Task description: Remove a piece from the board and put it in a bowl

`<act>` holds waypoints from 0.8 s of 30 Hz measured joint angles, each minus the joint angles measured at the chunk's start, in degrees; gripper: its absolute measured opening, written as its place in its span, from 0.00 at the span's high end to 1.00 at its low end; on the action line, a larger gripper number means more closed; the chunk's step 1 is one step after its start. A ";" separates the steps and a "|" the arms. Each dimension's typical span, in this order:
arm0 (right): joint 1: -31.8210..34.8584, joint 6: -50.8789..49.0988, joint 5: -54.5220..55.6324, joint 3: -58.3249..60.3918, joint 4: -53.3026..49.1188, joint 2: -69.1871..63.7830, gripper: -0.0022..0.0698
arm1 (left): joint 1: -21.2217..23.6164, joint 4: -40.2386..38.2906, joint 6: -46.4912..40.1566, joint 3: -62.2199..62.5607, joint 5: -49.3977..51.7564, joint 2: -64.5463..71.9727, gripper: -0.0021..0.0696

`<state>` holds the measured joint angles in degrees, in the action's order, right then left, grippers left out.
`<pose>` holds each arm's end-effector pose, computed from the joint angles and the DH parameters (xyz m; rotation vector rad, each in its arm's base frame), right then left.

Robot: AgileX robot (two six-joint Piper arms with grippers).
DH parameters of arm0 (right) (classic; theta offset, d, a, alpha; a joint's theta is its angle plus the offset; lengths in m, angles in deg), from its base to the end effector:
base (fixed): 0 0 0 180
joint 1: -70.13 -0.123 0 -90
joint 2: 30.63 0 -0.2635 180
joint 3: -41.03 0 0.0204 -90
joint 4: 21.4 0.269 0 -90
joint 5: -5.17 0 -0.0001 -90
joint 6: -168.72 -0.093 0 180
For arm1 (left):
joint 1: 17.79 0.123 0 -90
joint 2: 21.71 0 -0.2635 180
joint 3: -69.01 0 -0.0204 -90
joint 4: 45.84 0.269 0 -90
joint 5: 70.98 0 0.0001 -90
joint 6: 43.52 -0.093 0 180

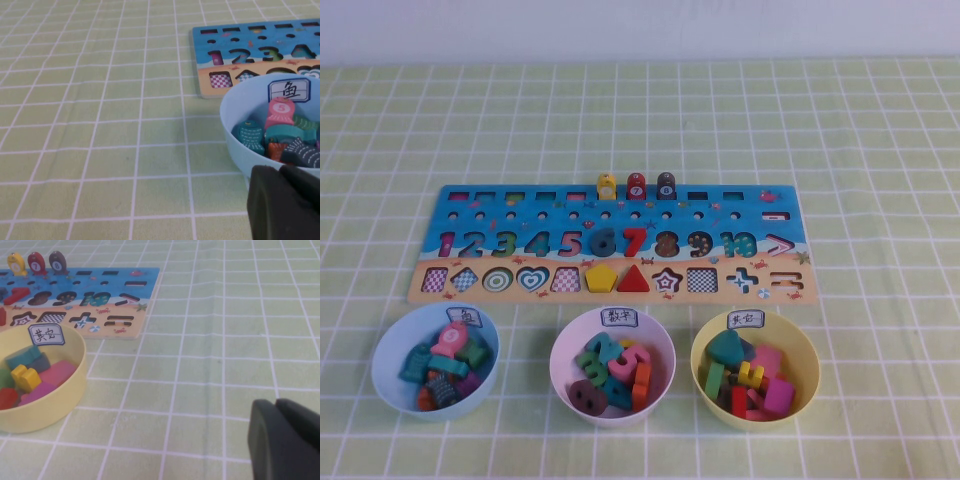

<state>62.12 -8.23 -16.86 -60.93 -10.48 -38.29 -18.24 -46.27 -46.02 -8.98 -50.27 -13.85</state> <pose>0.0922 0.0197 0.1708 -0.0642 1.8795 0.2478 0.0949 -0.0010 0.1722 0.0432 1.8593 0.0175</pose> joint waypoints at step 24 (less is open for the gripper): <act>0.00 0.00 -0.10 0.00 0.00 0.00 0.99 | 0.00 -1.50 -2.32 0.00 0.36 0.00 0.98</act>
<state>62.12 -8.23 -16.96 -60.93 -10.48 -38.29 -18.24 -47.77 -48.35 -8.98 -49.91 -13.85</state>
